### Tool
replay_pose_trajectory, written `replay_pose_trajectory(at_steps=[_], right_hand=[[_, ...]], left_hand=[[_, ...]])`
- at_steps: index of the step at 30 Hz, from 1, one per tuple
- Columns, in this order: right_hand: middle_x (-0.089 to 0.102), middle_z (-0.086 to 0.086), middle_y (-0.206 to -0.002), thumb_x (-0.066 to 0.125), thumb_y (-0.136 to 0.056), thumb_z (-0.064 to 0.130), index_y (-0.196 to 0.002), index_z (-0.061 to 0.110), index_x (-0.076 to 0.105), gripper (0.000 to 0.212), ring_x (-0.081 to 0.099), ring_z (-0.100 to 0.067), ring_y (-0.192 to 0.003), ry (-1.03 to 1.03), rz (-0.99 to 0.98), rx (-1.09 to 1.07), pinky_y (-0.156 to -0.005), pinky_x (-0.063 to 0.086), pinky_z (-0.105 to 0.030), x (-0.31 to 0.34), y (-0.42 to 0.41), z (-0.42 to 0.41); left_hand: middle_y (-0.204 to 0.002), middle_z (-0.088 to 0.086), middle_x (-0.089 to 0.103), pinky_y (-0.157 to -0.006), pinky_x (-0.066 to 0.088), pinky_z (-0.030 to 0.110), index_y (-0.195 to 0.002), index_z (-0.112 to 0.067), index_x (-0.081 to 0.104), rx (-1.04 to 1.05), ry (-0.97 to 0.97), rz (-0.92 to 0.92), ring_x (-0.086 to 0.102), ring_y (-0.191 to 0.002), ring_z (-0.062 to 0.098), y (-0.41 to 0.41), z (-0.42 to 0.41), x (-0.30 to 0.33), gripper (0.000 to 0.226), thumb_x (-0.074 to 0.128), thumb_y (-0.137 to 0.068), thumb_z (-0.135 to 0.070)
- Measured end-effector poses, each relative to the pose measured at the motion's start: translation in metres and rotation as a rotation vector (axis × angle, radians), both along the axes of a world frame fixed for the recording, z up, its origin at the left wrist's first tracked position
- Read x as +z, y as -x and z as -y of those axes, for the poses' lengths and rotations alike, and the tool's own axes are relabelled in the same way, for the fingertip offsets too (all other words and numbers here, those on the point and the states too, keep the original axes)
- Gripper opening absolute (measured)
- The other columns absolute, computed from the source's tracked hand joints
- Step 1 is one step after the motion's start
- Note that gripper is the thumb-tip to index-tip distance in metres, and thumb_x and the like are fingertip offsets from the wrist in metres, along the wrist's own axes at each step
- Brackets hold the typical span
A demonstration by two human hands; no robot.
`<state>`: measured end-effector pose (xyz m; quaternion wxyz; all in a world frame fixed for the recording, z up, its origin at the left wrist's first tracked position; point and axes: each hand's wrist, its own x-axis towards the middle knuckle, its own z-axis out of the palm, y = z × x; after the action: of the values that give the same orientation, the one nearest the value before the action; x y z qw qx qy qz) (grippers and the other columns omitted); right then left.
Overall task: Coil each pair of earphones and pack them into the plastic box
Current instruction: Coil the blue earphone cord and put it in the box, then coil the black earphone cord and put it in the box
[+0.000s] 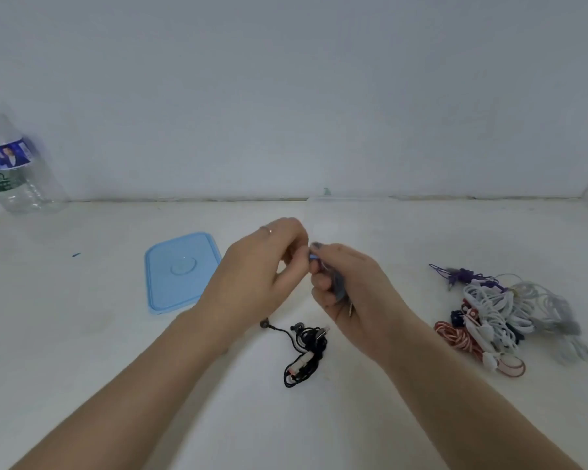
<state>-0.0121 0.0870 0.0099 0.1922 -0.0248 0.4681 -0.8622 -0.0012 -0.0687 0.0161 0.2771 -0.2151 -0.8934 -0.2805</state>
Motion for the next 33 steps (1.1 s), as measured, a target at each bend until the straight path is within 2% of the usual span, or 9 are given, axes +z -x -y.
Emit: replay_pose_trajectory(at_steps=[5,8,11,15,19,23,25,29,33], right_hand=[[0.053,-0.003,-0.066,0.057,-0.098,0.020,-0.086,0.009,0.057,0.017,0.037,-0.009,-0.046,-0.323,-0.036,-0.122,-0.036,0.029,-0.019,0.045,0.049,-0.005],[0.055,-0.004,-0.068,0.053,-0.100,0.033,-0.086,0.008,0.058,0.029,0.040,-0.012,-0.049,-0.528,-0.063,-0.144,-0.039,0.032,-0.019,0.066,0.082,-0.006],[0.056,-0.008,-0.074,0.043,-0.101,0.035,-0.094,0.006,0.056,0.033,0.045,-0.015,-0.053,-0.779,-0.068,-0.148,-0.043,0.039,-0.019,0.069,0.109,-0.003],[0.054,-0.011,-0.073,0.036,-0.097,0.023,-0.093,0.002,0.055,0.029,0.047,-0.018,-0.054,-1.049,-0.072,-0.135,-0.048,0.043,-0.023,0.055,0.141,0.003],[0.058,-0.018,-0.080,0.034,-0.096,0.016,-0.085,0.000,0.053,0.027,0.051,-0.027,-0.061,-1.091,0.013,-0.073,-0.054,0.044,-0.027,0.046,0.153,0.008],[0.073,-0.020,-0.095,0.026,-0.101,0.027,-0.111,0.004,0.048,0.033,0.068,-0.033,-0.084,-1.232,-0.022,0.071,-0.085,0.055,-0.035,0.040,0.153,0.010],[0.075,-0.018,-0.104,0.024,-0.102,0.031,-0.116,0.011,0.041,0.030,0.069,-0.030,-0.088,-1.274,-0.072,0.088,-0.094,0.055,-0.037,0.039,0.152,0.010],[0.074,-0.015,-0.103,0.035,-0.098,0.026,-0.101,0.007,0.054,0.028,0.064,-0.029,-0.080,-1.495,-0.324,0.038,-0.077,0.054,-0.034,0.040,0.145,0.010],[0.059,0.002,-0.098,0.056,-0.090,0.021,-0.103,0.019,0.058,0.013,0.058,-0.022,-0.085,-1.523,-0.717,-0.001,-0.058,0.039,-0.027,0.053,0.108,0.004]], left_hand=[[-0.085,-0.003,0.071,-0.080,0.057,0.039,-0.089,-0.015,0.061,-0.025,-0.189,0.281,0.072,-0.076,0.010,0.047,-0.011,0.040,0.007,0.060,-0.096,-0.017],[-0.084,-0.002,0.074,-0.086,0.060,0.042,-0.091,-0.012,0.064,0.018,-0.246,0.409,0.074,-0.077,0.010,0.085,-0.013,0.053,0.005,0.065,-0.091,-0.017],[-0.084,0.004,0.076,-0.085,0.061,0.043,-0.088,-0.013,0.064,0.073,-0.237,0.534,0.075,-0.086,0.021,0.119,-0.013,0.051,0.009,0.071,-0.088,-0.019],[-0.086,0.001,0.071,-0.057,0.047,0.026,-0.086,-0.015,0.064,0.173,-0.104,0.563,0.065,-0.075,0.024,0.146,-0.015,0.033,0.011,0.073,-0.086,-0.021],[-0.093,-0.006,0.063,-0.067,0.045,0.027,-0.090,-0.017,0.065,0.188,0.109,0.543,0.058,-0.085,0.019,0.155,-0.017,0.022,0.005,0.068,-0.091,-0.020],[-0.116,-0.001,0.067,-0.087,0.053,0.035,-0.095,-0.026,0.060,0.153,0.301,0.592,0.062,-0.107,0.022,0.152,-0.015,0.030,0.031,0.042,-0.090,-0.002],[-0.121,0.000,0.065,-0.082,0.054,0.034,-0.101,-0.028,0.058,0.126,0.347,0.628,0.062,-0.104,0.023,0.147,-0.012,0.036,0.035,0.039,-0.089,-0.001],[-0.119,-0.001,0.063,-0.064,0.044,0.022,-0.111,-0.027,0.056,0.081,0.342,0.632,0.063,-0.101,0.021,0.124,-0.002,0.046,0.031,0.038,-0.096,-0.006],[-0.108,0.003,0.068,-0.085,0.053,0.038,-0.102,-0.015,0.060,0.112,0.436,0.620,0.066,-0.099,0.024,0.083,0.018,0.053,0.020,0.041,-0.096,-0.011]])
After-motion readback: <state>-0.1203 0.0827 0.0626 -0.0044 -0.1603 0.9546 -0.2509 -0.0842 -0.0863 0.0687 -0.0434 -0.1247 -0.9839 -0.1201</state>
